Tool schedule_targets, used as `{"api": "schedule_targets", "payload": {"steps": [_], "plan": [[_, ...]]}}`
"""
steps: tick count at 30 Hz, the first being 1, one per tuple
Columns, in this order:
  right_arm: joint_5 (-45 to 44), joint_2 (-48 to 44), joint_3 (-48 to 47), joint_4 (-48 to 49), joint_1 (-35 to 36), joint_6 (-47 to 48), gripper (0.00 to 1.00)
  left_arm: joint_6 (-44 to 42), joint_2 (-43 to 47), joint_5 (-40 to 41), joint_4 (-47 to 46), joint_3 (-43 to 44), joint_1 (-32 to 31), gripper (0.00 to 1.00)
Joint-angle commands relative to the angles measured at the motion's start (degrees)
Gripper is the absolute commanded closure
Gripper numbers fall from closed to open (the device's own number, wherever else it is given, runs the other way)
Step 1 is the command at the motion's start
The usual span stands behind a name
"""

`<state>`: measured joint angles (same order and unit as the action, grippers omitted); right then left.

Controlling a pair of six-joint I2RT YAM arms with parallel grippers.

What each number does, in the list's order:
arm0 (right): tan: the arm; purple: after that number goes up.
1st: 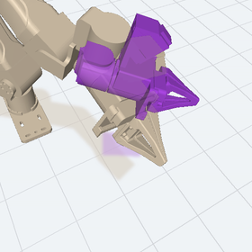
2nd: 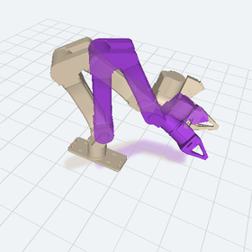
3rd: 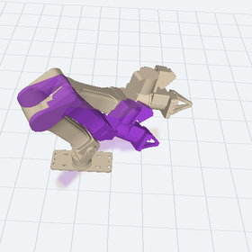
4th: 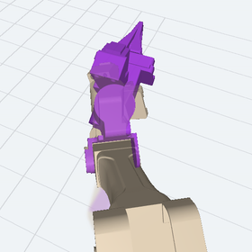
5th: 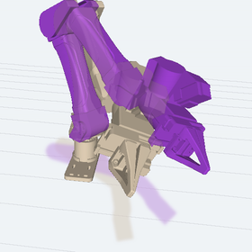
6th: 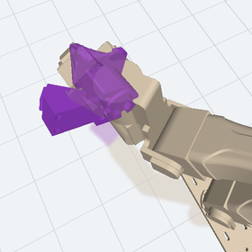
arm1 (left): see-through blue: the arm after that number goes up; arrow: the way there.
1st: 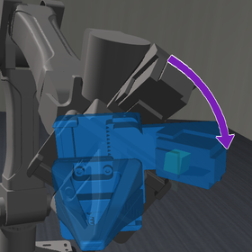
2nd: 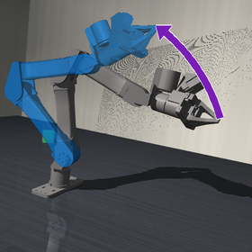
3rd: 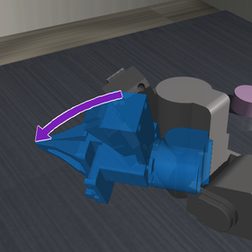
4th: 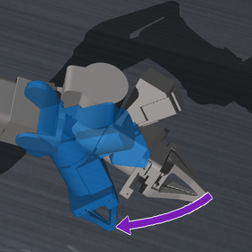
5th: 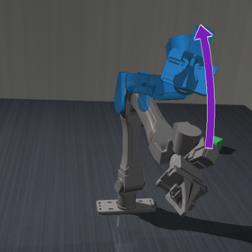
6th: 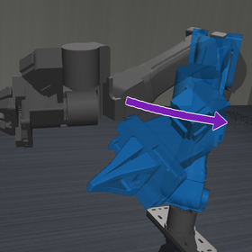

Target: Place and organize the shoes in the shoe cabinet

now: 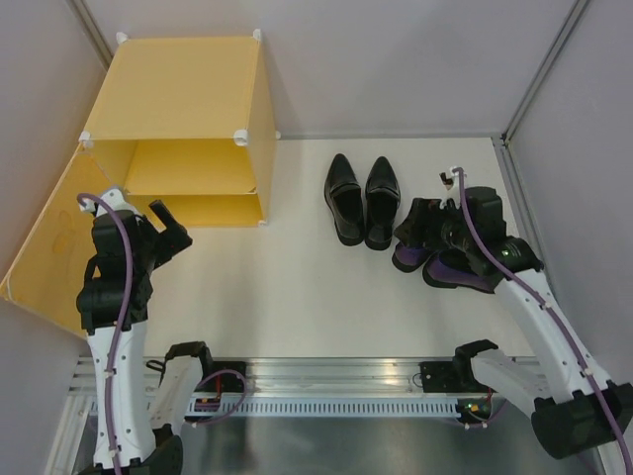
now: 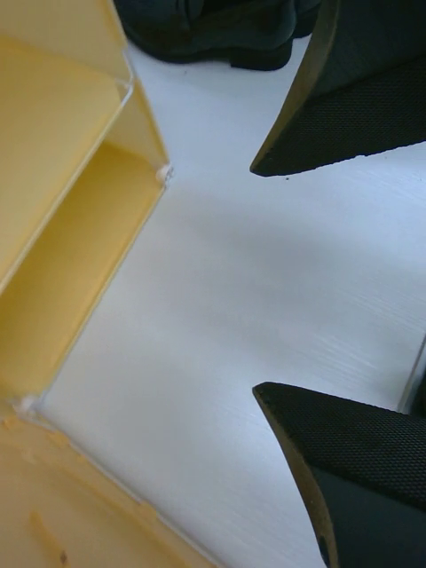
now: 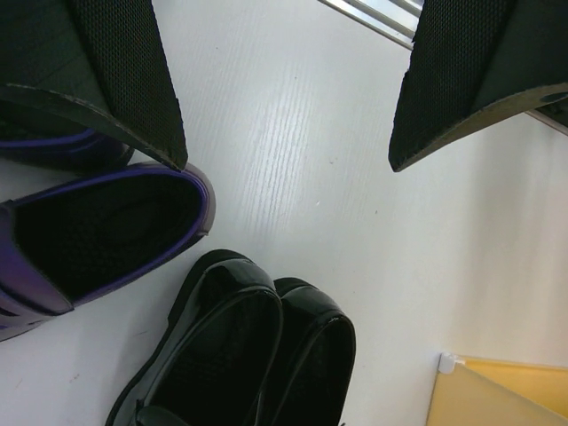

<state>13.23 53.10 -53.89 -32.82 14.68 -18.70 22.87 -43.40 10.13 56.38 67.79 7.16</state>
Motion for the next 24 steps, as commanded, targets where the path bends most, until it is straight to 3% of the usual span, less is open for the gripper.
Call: {"api": "schedule_targets", "payload": {"steps": [1, 8, 10, 11, 17, 24], "plan": [[-0.83, 7.94, -5.25, 3.90, 2.10, -1.69, 0.02, -2.04, 3.05, -15.65, -4.77, -5.01, -0.04, 0.00], [-11.73, 27.36, -14.74, 6.89, 9.66, -1.61, 0.03, -0.11, 9.37, -17.69, -10.75, -16.10, -1.09, 0.00], [-14.62, 31.34, -18.08, 8.37, 10.98, -2.13, 0.14, 0.41, 11.66, -20.31, -12.95, -19.69, -1.09, 0.00], [-15.16, 35.80, -19.40, 8.73, 11.16, -2.39, 0.25, 0.33, 12.54, -21.11, -15.14, -20.93, -1.18, 0.00], [-19.20, 49.01, -29.86, 9.44, 11.78, -3.71, 0.43, 1.65, 18.60, -19.98, -21.39, -29.55, -1.27, 0.00], [-20.35, 62.99, -40.05, 7.51, 11.78, -5.12, 0.51, 1.56, 20.19, -19.18, -22.72, -30.26, -1.27, 0.00]]}}
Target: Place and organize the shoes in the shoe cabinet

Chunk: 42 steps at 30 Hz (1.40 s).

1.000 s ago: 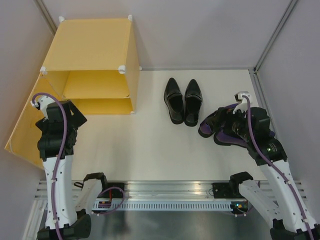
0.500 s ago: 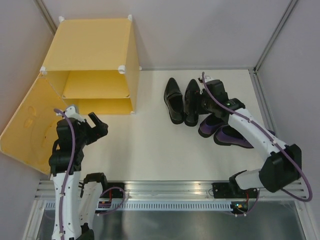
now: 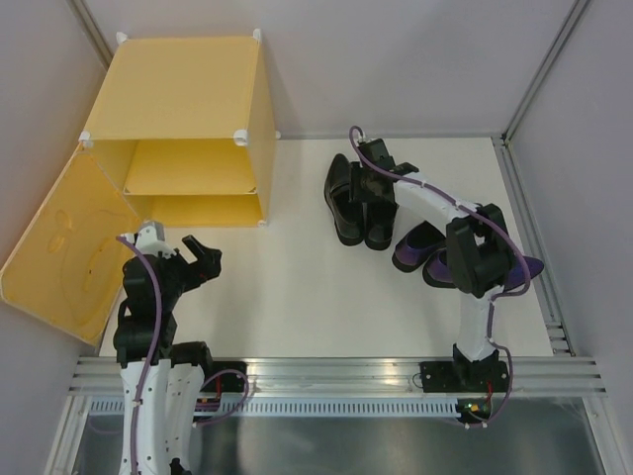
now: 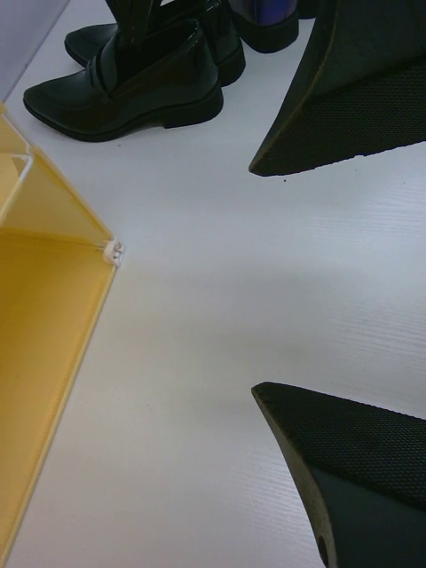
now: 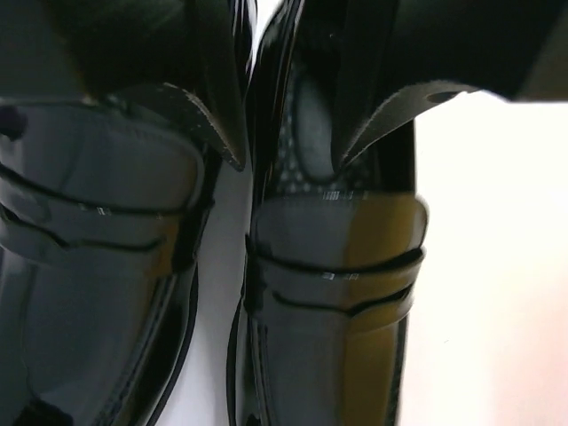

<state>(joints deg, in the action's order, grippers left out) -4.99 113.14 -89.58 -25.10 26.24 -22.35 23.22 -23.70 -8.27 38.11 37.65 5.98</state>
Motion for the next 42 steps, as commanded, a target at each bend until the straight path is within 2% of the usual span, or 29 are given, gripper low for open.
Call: {"api": "schedule_targets", "payload": {"steps": [1, 4, 5, 7, 10, 11, 16, 23, 27, 33, 36, 40, 42], "plan": [[-2.12, 5.31, -4.81, -0.47, 0.30, -1.56, 0.52, 1.21, 0.33, -0.87, -4.45, -0.12, 0.00, 0.00], [-2.04, 7.79, -5.69, -1.00, 0.30, -2.00, 0.61, 1.21, 0.06, -1.13, -4.45, -0.12, -0.09, 0.00], [-2.12, 7.79, -5.52, -1.09, 0.30, -2.08, 0.72, 1.12, -0.11, -1.31, -4.36, -0.12, -0.09, 0.00], [-2.65, 7.27, -4.38, -1.35, 0.57, -2.08, 0.80, 1.12, -0.20, -1.31, -4.45, -0.12, -0.09, 0.00], [-1.08, 3.76, -1.39, -1.88, 1.71, -2.52, 0.98, 1.12, -0.38, -1.31, -4.53, -0.21, -0.09, 0.00], [-0.98, 1.05, 0.79, -2.05, 2.14, -2.70, 1.00, 1.04, -0.55, -1.31, -4.53, -0.29, 0.00, 0.00], [-4.05, -8.45, 10.72, -2.23, 6.01, -5.68, 0.99, 0.86, -2.13, -2.01, -4.53, -0.47, -0.09, 0.00], [-7.91, -21.20, 29.61, 2.16, 13.30, -17.35, 1.00, 0.77, -2.66, -1.75, -4.45, -0.73, -0.09, 0.00], [-11.08, -23.84, 32.36, 4.09, 20.84, -23.42, 1.00, 0.68, -2.84, -1.05, -4.45, -0.65, -0.09, 0.00], [-14.16, -19.11, 29.38, 6.38, 29.12, -27.22, 0.99, 0.68, -2.58, 2.11, -3.04, 0.14, -0.26, 0.00], [-14.17, -17.34, 27.71, 6.91, 31.41, -27.49, 0.90, 1.03, -2.57, 3.09, -2.16, 0.58, -0.26, 0.00], [-13.91, -18.57, 27.35, 8.23, 32.65, -26.52, 0.68, 1.12, -3.80, 0.72, -1.02, 1.55, -0.18, 0.00], [-13.55, -19.79, 27.00, 8.23, 32.73, -25.38, 0.63, 1.65, -4.42, 0.89, 0.55, 2.77, -0.18, 0.00]]}}
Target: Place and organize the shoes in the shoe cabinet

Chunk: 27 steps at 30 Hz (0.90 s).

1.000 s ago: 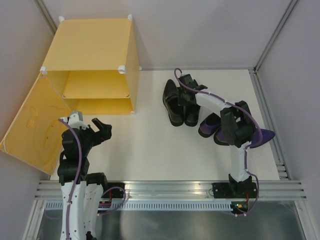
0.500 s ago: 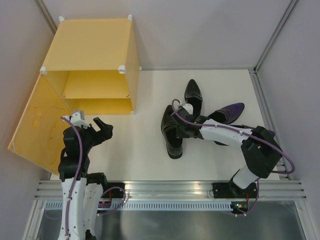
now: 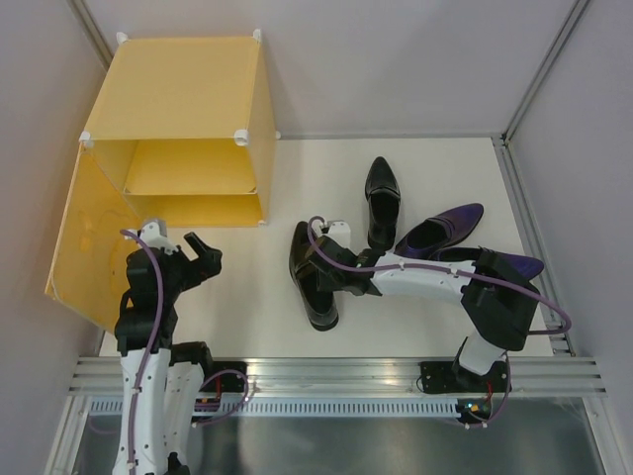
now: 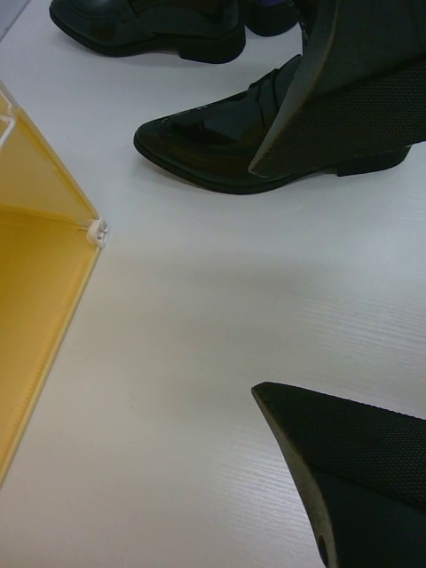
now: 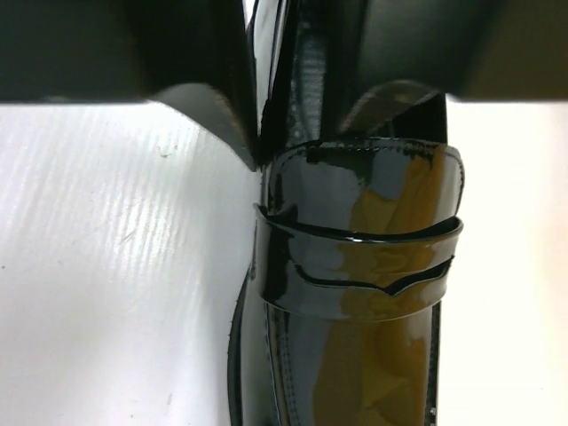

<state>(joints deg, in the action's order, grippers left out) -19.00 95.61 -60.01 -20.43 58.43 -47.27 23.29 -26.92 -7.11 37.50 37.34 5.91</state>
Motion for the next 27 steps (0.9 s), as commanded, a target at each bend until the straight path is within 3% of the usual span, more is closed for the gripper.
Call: {"api": "schedule_targets", "payload": {"steps": [1, 14, 27], "plan": [[0.72, -2.80, -2.66, 3.46, 0.54, -0.02, 0.58, 1.67, -1.82, -0.09, 1.70, 3.70, -0.20, 0.00], [-0.50, -19.30, 2.79, 0.83, 0.80, 7.62, 0.14, 6.77, -6.30, 22.03, 9.96, 12.22, -0.02, 0.00], [-2.70, -33.11, 8.68, -2.60, 0.80, 13.51, 0.10, 8.88, -10.35, 47.53, 14.89, 20.31, 1.73, 0.00]]}}
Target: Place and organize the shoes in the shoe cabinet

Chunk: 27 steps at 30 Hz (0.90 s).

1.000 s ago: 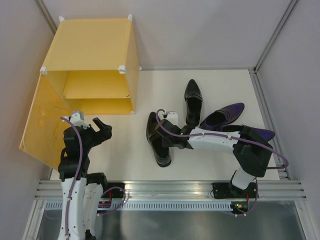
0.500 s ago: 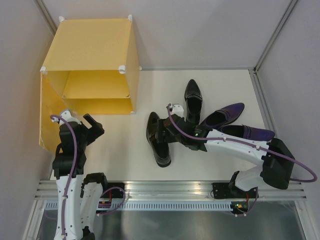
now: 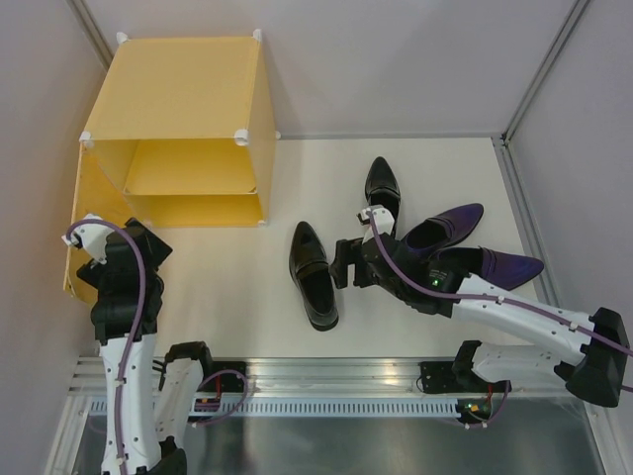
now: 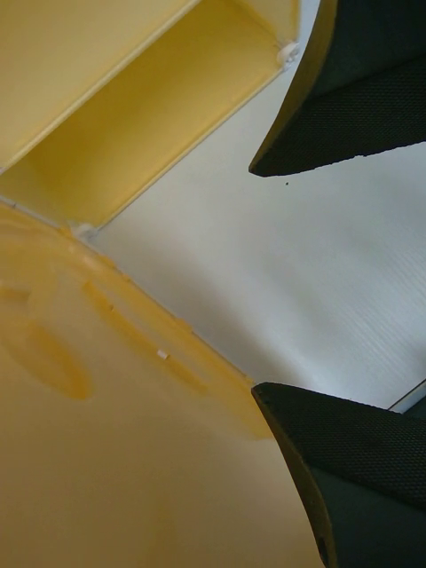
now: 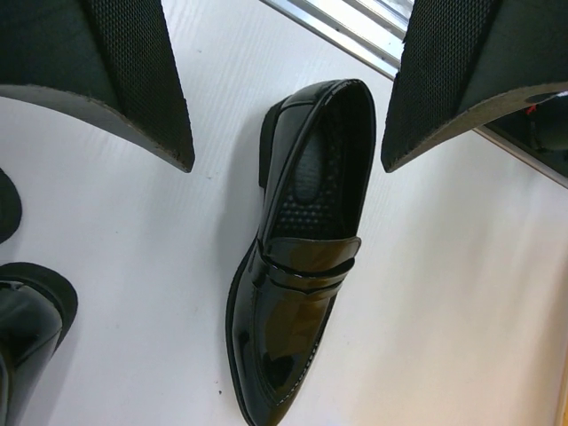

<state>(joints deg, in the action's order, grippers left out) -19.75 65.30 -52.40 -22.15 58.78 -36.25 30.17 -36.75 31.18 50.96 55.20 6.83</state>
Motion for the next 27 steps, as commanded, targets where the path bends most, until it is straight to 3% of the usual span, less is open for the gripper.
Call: {"api": "schedule_targets", "payload": {"steps": [1, 3, 6, 10, 14, 17, 18, 20, 21, 24, 27], "plan": [[-2.40, -3.42, 1.77, -0.96, 0.37, 2.76, 0.10, 1.82, -0.77, 9.95, 1.34, 2.63, 1.60, 0.00], [-2.84, -4.91, 2.82, -0.96, 0.37, 3.20, 0.07, 1.99, -1.48, 8.03, 1.34, 2.90, 2.22, 0.00], [-3.37, -5.97, 3.88, -1.05, 0.37, 3.90, 0.03, 2.26, -4.28, -3.81, 0.98, 3.42, 2.57, 0.00], [-3.81, -8.16, 4.76, -1.31, 0.37, 4.34, 0.02, 1.56, -8.24, -28.29, 0.81, 1.85, 2.49, 0.00], [-4.42, -9.57, 5.12, -1.49, 0.37, 4.35, 0.02, 3.04, -6.15, -40.57, -0.42, -2.11, 0.82, 0.00], [-4.86, -10.28, 5.47, -1.14, 0.37, 4.43, 0.02, 6.38, -4.47, -43.04, -1.12, -4.74, -4.53, 0.01], [-5.12, -10.45, 5.73, -0.88, 0.37, 4.35, 0.02, 7.69, -3.95, -42.87, -1.56, -5.97, -9.94, 0.02], [-5.30, -10.54, 5.99, -0.61, 0.37, 4.26, 0.02, 12.79, -4.55, -39.89, -3.58, -7.38, -16.55, 0.01], [-5.21, -10.37, 6.17, -0.44, 0.37, 4.08, 0.02, 14.72, -5.95, -38.31, -4.63, -8.08, -23.72, 0.01], [-5.48, -10.10, 6.35, -0.70, 0.37, 3.91, 0.02, 21.49, -10.16, -31.72, -8.24, -10.11, -36.39, 0.01], [-5.56, -10.54, 6.61, -1.23, 0.37, 3.38, 0.02, 26.94, -16.41, -24.60, -10.96, -9.67, -46.16, 0.02]]}}
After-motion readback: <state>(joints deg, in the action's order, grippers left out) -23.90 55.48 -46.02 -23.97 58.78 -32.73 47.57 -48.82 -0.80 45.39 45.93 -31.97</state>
